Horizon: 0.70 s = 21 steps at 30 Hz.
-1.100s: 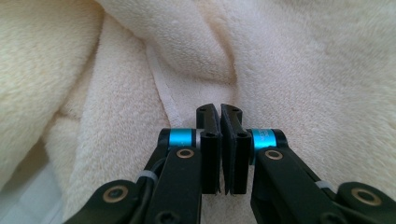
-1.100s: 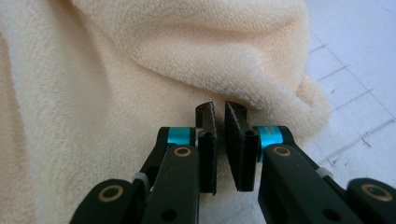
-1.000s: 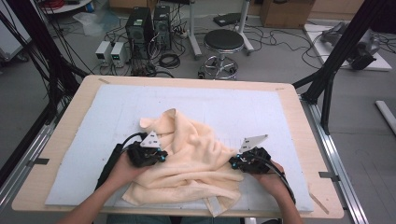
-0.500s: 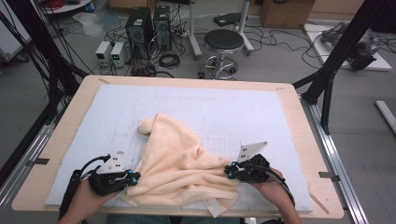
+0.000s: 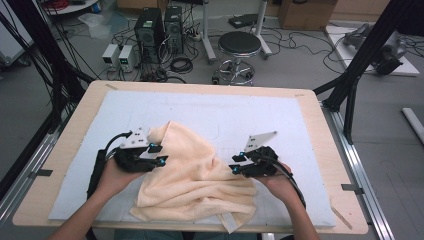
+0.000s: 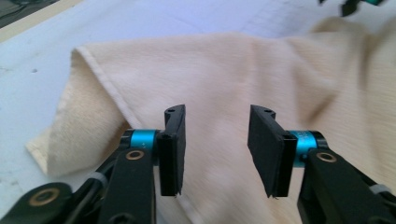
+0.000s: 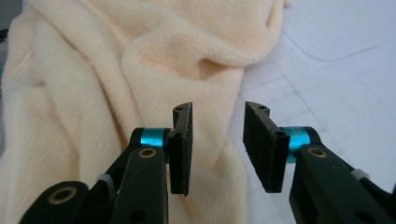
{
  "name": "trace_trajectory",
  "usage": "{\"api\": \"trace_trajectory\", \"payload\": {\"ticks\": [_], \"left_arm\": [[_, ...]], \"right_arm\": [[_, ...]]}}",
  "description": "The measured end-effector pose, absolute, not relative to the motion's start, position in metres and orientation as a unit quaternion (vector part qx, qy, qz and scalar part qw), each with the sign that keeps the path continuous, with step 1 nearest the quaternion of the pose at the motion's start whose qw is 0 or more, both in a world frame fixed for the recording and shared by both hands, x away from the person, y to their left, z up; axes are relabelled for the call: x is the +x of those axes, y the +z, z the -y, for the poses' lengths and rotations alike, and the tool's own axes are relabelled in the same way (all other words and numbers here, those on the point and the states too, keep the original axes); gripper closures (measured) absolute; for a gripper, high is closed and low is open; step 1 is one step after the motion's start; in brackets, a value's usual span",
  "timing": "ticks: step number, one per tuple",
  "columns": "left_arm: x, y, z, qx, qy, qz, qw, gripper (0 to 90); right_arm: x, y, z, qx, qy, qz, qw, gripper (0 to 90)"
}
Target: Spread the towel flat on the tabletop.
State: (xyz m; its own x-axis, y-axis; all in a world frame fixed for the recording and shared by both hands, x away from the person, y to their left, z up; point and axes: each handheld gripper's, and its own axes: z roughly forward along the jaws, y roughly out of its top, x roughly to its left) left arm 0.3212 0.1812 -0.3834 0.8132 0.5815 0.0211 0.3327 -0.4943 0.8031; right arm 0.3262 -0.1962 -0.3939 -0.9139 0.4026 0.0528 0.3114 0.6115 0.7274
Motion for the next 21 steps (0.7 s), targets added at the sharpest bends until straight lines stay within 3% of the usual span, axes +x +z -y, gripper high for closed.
{"api": "trace_trajectory", "payload": {"ticks": [5,7,9,11,14,21], "left_arm": [[0.345,-0.408,-0.166,0.875,0.114,-0.269,0.386,47.7],[0.348,-0.416,-0.162,0.882,0.1,-0.268,0.374,48.6],[0.349,-0.419,-0.16,0.885,0.103,-0.268,0.367,56.7],[0.351,-0.42,-0.161,0.885,0.105,-0.271,0.363,68.9],[0.35,-0.42,-0.161,0.887,0.11,-0.271,0.358,77.5],[0.35,-0.402,-0.155,0.857,0.118,-0.286,0.411,80.3]], "right_arm": [[0.349,-0.408,0.176,0.204,0.388,-0.898,0.031,56.8],[0.357,-0.416,0.17,0.208,0.381,-0.901,0.014,55.5],[0.362,-0.424,0.163,0.212,0.369,-0.905,-0.002,55.1],[0.366,-0.432,0.158,0.213,0.358,-0.909,-0.025,62.0],[0.367,-0.431,0.161,0.211,0.366,-0.905,-0.043,80.9],[0.358,-0.405,0.186,0.226,0.39,-0.893,0.022,84.3]]}}
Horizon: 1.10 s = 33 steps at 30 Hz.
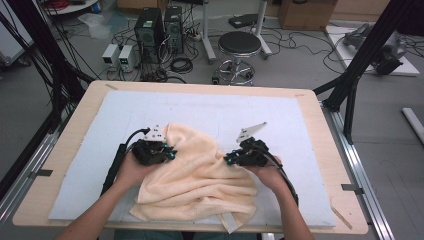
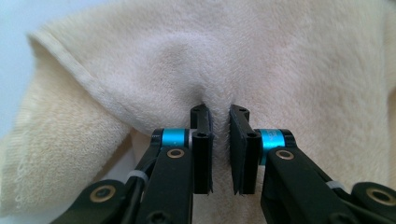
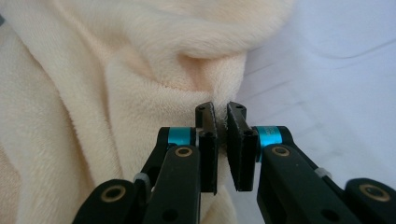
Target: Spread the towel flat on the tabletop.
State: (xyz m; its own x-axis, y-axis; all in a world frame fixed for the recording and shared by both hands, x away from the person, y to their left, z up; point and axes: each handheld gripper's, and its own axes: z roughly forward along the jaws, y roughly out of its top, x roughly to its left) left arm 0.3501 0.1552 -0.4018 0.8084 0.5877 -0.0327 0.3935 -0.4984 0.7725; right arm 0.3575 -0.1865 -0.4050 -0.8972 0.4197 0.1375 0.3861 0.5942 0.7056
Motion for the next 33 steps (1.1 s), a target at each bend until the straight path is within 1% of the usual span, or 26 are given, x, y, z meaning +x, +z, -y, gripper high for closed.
{"api": "trace_trajectory", "payload": {"ticks": [3,7,10,14,19,21,26,29,32,33], "left_arm": [[0.354,-0.388,-0.141,0.845,0.114,-0.281,0.44,80.1],[0.358,-0.374,-0.117,0.844,0.115,-0.266,0.451,80.1],[0.358,-0.369,-0.111,0.84,0.105,-0.261,0.464,80.0],[0.357,-0.368,-0.108,0.845,0.099,-0.257,0.459,79.7],[0.357,-0.372,-0.111,0.853,0.098,-0.26,0.442,78.0],[0.355,-0.373,-0.113,0.854,0.098,-0.259,0.44,75.9],[0.354,-0.378,-0.119,0.856,0.091,-0.262,0.436,75.8],[0.354,-0.381,-0.123,0.858,0.091,-0.268,0.428,73.6],[0.353,-0.385,-0.128,0.859,0.091,-0.274,0.423,75.0],[0.353,-0.386,-0.129,0.861,0.09,-0.272,0.421,80.8]], "right_arm": [[0.352,-0.389,0.208,0.242,0.407,-0.88,0.049,84.3],[0.343,-0.364,0.231,0.251,0.402,-0.875,0.095,84.2],[0.34,-0.354,0.243,0.254,0.399,-0.875,0.107,84.2],[0.337,-0.351,0.25,0.256,0.396,-0.875,0.11,84.2],[0.336,-0.361,0.242,0.251,0.392,-0.879,0.106,83.9],[0.337,-0.364,0.24,0.251,0.386,-0.882,0.103,83.7],[0.339,-0.364,0.235,0.245,0.386,-0.883,0.104,83.5],[0.339,-0.366,0.231,0.245,0.385,-0.884,0.1,83.5],[0.338,-0.367,0.228,0.241,0.377,-0.888,0.103,83.4],[0.338,-0.367,0.228,0.24,0.379,-0.888,0.102,83.4]]}}
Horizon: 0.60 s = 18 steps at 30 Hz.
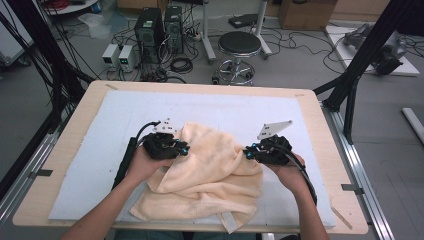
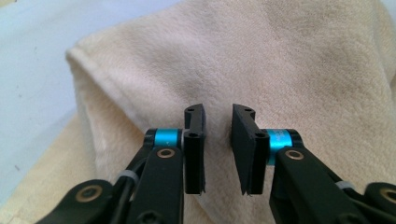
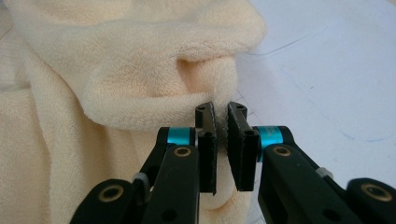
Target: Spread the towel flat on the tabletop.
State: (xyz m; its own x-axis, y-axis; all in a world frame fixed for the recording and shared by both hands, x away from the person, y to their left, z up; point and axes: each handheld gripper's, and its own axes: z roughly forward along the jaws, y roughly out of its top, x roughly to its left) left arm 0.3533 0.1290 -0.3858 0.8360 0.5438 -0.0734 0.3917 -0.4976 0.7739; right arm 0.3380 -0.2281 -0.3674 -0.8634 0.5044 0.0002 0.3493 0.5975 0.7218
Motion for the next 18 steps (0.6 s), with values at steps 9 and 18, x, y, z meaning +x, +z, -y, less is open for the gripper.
{"api": "trace_trajectory", "payload": {"ticks": [9,18], "left_arm": [[0.358,-0.394,-0.12,0.861,0.088,-0.274,0.42,59.0],[0.363,-0.401,-0.111,0.872,0.103,-0.273,0.393,77.0]], "right_arm": [[0.338,-0.368,0.226,0.242,0.377,-0.888,0.1,83.1],[0.342,-0.373,0.225,0.245,0.368,-0.892,0.092,82.8]]}}
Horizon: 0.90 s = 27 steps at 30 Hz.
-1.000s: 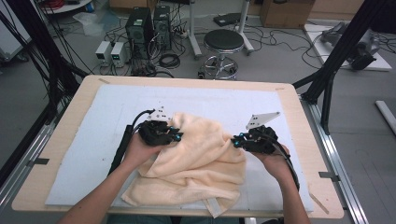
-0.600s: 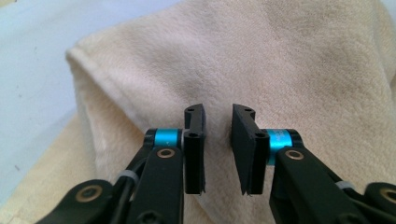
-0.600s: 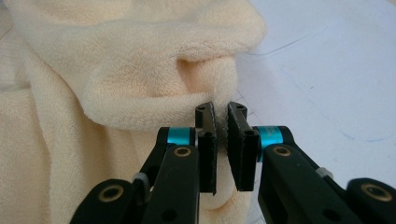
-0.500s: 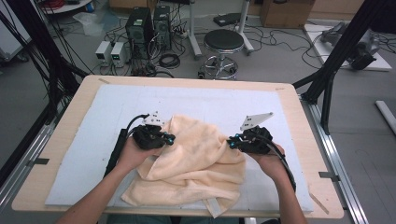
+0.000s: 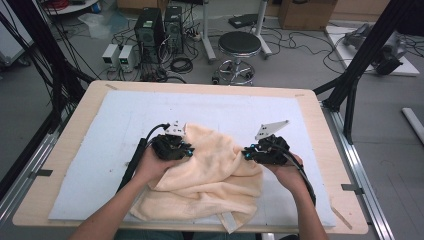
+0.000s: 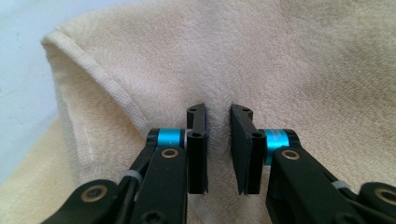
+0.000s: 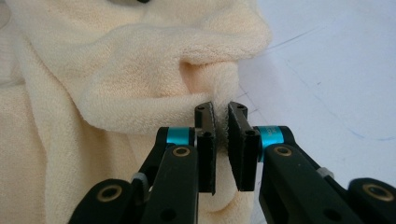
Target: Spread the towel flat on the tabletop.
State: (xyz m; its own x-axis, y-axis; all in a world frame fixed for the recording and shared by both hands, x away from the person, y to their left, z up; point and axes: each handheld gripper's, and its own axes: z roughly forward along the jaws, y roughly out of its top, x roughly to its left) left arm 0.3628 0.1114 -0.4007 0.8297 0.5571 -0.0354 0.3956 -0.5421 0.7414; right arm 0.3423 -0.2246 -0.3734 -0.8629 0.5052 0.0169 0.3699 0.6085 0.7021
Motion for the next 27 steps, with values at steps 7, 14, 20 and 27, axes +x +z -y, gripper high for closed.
{"api": "trace_trajectory", "payload": {"ticks": [7,14,20,27], "left_arm": [[0.359,-0.393,-0.123,0.868,0.099,-0.28,0.399,77.4],[0.358,-0.395,-0.12,0.868,0.094,-0.276,0.402,86.8],[0.364,-0.398,-0.111,0.856,0.093,-0.286,0.42,64.4],[0.37,-0.404,-0.097,0.867,0.106,-0.286,0.394,73.9]], "right_arm": [[0.343,-0.379,0.227,0.25,0.379,-0.886,0.087,82.8],[0.342,-0.384,0.228,0.254,0.382,-0.884,0.086,82.8],[0.343,-0.385,0.228,0.253,0.383,-0.884,0.085,82.7],[0.344,-0.386,0.226,0.251,0.38,-0.886,0.083,82.6]]}}
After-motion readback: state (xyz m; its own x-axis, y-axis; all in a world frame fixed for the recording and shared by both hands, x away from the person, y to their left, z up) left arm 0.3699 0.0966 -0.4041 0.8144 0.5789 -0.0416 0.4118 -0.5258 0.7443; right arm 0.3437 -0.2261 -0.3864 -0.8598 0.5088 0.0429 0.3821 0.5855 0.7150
